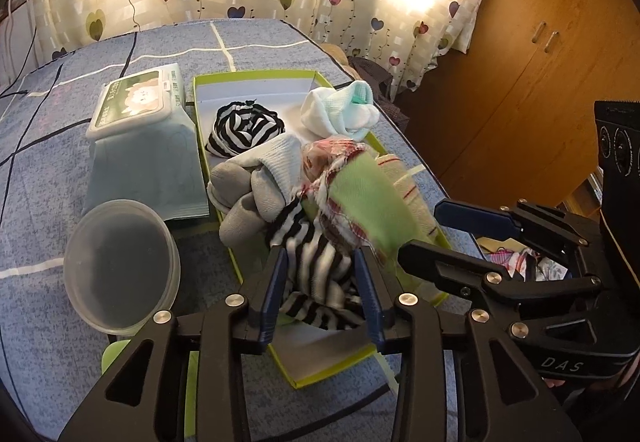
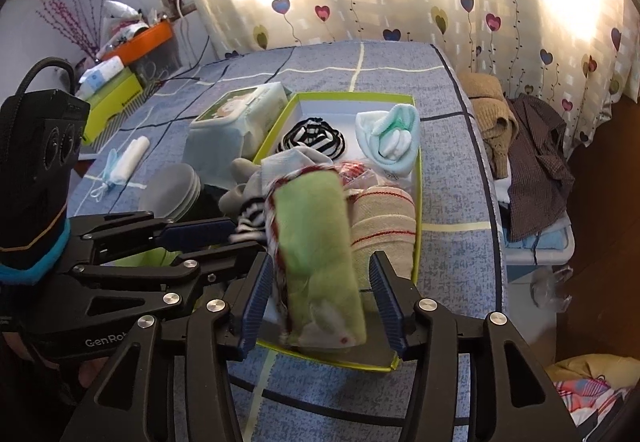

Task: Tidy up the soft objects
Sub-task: 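Lower the striped sock and green cloth into the tray and open both grippers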

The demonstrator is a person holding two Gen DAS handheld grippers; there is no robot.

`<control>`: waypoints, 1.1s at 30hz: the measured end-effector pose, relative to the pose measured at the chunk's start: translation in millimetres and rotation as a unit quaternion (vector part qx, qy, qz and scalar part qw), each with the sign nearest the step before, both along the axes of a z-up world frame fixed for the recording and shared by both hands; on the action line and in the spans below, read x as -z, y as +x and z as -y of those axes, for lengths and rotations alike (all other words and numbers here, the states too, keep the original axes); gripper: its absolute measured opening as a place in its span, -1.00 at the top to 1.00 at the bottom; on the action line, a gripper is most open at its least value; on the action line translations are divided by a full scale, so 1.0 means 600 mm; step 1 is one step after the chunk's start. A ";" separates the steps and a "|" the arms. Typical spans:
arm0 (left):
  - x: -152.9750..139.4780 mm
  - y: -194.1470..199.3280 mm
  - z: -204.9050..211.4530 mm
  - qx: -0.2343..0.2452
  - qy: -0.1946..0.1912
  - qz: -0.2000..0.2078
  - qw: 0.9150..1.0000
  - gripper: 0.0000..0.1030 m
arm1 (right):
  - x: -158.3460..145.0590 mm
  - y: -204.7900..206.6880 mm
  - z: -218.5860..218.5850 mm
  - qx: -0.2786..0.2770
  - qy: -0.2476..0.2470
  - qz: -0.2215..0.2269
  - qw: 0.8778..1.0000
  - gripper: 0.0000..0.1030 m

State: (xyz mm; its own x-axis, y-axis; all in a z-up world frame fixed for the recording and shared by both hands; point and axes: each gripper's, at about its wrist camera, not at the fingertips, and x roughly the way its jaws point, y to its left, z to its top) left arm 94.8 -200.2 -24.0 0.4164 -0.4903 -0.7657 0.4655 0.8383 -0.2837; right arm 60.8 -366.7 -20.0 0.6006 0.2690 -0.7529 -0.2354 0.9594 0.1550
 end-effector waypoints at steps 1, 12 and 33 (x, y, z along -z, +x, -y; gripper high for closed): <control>-0.002 -0.002 -0.001 0.001 0.000 0.001 1.000 0.26 | -0.003 -0.002 0.001 0.000 -0.001 0.004 1.000 0.03; -0.056 -0.028 -0.049 -0.025 -0.026 0.039 0.999 0.26 | 0.004 -0.028 0.004 0.017 -0.005 0.007 1.000 0.34; -0.075 -0.011 -0.155 -0.102 -0.055 0.059 0.992 0.26 | 0.048 0.061 -0.038 0.038 -0.013 -0.016 0.999 0.33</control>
State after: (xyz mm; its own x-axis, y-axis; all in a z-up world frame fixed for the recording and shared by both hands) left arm 88.1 -107.2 20.9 0.5993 -0.4640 -0.6523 0.3252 0.8857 -0.3313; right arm 97.2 -343.8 -48.9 0.5937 0.2046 -0.7782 -0.1576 0.9780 0.1369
